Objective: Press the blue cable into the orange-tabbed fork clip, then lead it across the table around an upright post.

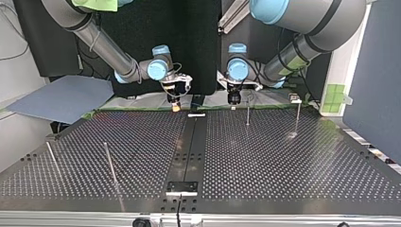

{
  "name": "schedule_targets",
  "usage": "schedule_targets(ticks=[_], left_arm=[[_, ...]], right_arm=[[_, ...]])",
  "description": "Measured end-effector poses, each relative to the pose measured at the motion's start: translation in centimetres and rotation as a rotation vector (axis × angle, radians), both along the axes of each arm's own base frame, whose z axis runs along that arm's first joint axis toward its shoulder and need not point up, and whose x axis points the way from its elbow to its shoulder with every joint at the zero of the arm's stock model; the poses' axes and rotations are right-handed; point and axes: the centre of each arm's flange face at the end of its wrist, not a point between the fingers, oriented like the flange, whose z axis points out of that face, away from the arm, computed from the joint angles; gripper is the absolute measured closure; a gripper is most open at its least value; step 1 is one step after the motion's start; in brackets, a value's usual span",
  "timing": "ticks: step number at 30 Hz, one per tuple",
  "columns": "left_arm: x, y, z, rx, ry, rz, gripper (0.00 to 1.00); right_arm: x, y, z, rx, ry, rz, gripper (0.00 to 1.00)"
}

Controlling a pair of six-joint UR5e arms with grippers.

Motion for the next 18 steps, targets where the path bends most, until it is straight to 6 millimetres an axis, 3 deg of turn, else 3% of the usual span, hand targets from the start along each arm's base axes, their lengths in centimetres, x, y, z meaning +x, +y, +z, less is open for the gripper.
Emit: schedule_targets(ticks=[18], left_arm=[[0.16, -0.79, 0.47, 0.012, 0.029, -0.029, 1.0]], right_arm=[[-0.36, -0.31, 0.75, 0.0, 0.052, -0.011, 1.0]])
